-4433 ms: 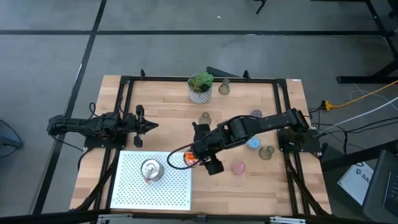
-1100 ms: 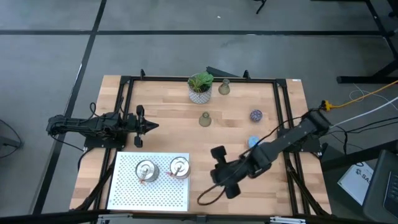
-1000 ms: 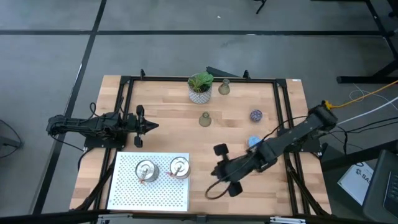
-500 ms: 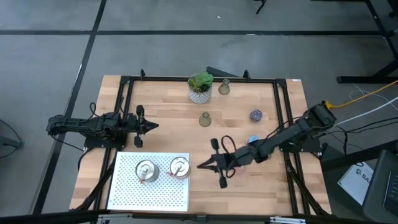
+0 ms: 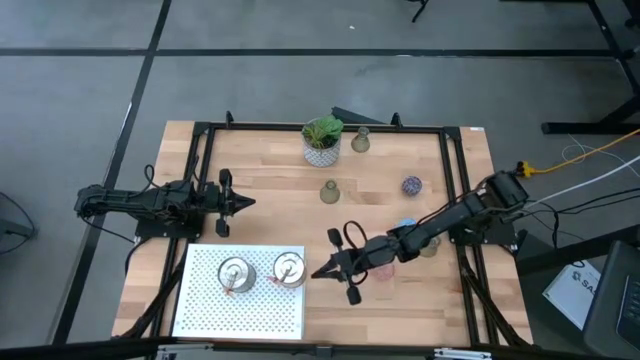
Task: Pick & Place candle stick holders
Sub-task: Put the silver scented candle on the shelf
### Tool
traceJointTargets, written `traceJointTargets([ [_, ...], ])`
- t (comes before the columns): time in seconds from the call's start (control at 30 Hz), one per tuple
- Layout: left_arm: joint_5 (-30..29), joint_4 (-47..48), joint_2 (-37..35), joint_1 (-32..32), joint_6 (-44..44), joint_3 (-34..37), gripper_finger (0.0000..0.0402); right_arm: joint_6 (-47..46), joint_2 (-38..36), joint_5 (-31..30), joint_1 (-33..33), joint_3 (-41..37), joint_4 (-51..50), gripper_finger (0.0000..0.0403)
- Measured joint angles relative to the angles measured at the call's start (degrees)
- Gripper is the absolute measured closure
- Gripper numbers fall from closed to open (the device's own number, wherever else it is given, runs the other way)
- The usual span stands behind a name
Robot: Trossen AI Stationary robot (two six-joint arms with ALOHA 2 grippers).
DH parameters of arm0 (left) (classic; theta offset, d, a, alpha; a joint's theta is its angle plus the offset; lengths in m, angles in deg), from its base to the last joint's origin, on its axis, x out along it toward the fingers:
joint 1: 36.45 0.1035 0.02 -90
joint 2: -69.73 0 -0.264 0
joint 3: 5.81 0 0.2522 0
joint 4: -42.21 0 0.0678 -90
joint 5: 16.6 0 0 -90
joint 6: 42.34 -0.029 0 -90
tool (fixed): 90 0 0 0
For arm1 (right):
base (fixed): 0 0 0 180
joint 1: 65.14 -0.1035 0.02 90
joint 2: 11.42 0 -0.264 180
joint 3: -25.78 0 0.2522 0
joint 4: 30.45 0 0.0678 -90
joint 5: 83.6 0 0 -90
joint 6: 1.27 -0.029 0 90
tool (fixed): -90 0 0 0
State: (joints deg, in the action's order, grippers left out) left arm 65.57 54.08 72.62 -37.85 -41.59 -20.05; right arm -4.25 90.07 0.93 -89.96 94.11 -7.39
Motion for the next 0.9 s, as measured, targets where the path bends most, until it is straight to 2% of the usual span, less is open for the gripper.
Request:
traceJointTargets([
  [0.23, 0.0, 0.0, 0.0, -0.01, 0.0, 0.01, 0.0398, -2.19, 2.9, 4.89, 1.59, 4.37, -0.61, 0.0403],
  [0.5, 0.0, 0.0, 0.0, -0.01, 0.0, -0.01, 0.0398, -2.19, 6.29, 5.82, 1.8, 10.33, -3.92, 0.0403],
  [0.73, 0.0, 0.0, 0.0, -0.01, 0.0, 0.01, 0.0398, -2.19, 9.39, 9.08, 2.53, 14.87, -7.12, 0.0403],
  [0.9, 0.0, 0.0, 0.0, 0.0, 0.0, 0.01, 0.0398, -1.76, 9.48, 10.14, 2.75, 16.7, -11.69, 0.0403],
])
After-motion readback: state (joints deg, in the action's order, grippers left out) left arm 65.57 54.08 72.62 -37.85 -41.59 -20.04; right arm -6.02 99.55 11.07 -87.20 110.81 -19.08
